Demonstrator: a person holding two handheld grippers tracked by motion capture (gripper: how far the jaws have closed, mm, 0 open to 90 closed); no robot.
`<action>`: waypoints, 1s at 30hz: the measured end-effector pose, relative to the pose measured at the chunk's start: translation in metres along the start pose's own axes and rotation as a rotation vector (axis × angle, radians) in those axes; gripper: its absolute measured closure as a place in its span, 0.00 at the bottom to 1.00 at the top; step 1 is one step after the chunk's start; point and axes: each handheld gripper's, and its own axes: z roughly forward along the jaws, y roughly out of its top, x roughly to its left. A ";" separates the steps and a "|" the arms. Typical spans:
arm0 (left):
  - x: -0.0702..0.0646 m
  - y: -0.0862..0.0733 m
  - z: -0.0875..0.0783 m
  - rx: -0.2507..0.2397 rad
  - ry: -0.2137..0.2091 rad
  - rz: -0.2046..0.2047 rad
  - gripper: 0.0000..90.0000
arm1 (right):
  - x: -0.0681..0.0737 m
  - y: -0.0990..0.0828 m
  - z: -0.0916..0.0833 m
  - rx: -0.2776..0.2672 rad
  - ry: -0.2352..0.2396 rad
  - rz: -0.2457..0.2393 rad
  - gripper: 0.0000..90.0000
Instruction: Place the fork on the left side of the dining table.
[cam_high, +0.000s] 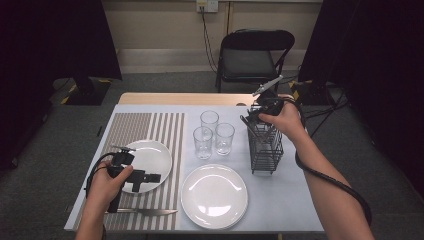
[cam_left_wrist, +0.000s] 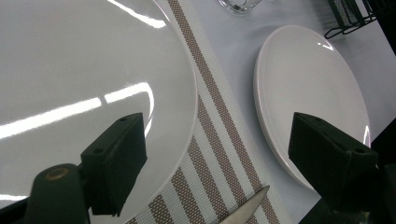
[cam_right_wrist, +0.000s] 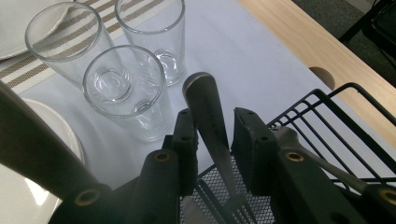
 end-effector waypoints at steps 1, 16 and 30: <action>0.000 0.000 0.000 0.002 -0.002 -0.002 0.21 | 0.000 -0.001 0.001 0.009 0.001 0.003 0.79; 0.000 0.000 -0.004 -0.010 0.003 0.004 0.21 | 0.000 -0.002 0.004 -0.008 -0.045 0.002 0.88; -0.002 0.001 -0.003 -0.003 0.005 0.013 0.21 | -0.005 -0.008 -0.011 -0.064 -0.118 0.051 0.95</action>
